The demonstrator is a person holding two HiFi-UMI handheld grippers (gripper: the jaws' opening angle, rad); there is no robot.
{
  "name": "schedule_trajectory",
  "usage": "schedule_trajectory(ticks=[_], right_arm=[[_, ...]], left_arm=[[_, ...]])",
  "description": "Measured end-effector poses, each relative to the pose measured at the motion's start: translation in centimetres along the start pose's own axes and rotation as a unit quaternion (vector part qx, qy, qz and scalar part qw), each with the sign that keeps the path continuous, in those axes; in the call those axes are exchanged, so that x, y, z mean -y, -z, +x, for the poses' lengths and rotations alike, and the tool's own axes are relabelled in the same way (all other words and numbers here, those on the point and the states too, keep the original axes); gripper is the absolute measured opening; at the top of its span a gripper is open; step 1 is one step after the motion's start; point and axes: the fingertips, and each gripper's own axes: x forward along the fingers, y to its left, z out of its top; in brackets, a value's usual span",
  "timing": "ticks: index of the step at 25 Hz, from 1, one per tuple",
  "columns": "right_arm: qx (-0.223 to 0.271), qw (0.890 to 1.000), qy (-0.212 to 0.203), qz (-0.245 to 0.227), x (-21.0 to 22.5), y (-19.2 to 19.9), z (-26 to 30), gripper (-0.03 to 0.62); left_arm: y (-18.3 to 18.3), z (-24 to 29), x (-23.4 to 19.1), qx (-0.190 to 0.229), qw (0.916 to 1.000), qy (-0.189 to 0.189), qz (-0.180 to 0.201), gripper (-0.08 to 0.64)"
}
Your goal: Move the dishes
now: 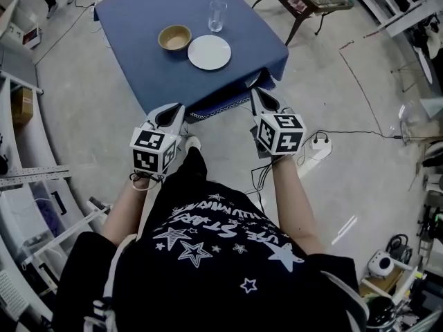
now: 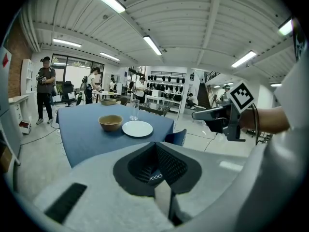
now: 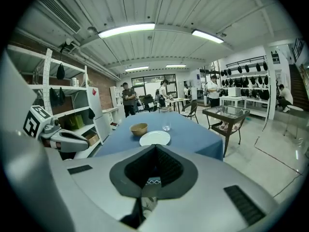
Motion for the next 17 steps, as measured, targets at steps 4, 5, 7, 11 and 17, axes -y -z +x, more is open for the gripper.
schedule_trajectory(ticks=[4, 5, 7, 11, 17], right_arm=[[0.002, 1.000, -0.002, 0.000, -1.1, 1.5, -3.2, 0.002], [0.002, 1.000, -0.004, 0.000, -1.4, 2.0, -3.9, 0.002], [0.000, 1.000, -0.008, -0.001, -2.1, 2.9, -5.0, 0.002], [-0.004, 1.000, -0.015, -0.001, -3.4, 4.6, -6.6, 0.002], [-0.006, 0.999, -0.031, -0.006, -5.1, 5.6, -7.7, 0.002]], left_arm=[[1.0, -1.9, 2.4, 0.003, 1.0000, 0.007, 0.002, 0.018], [1.3, -2.4, 2.9, 0.003, 1.0000, 0.008, 0.003, 0.018], [2.1, -3.3, 4.0, 0.003, 0.9999, 0.010, 0.003, 0.018], [3.5, -5.1, 5.4, 0.000, 0.9999, 0.010, -0.001, 0.018], [4.6, -7.1, 6.1, -0.002, 1.0000, 0.002, -0.004, 0.018]])
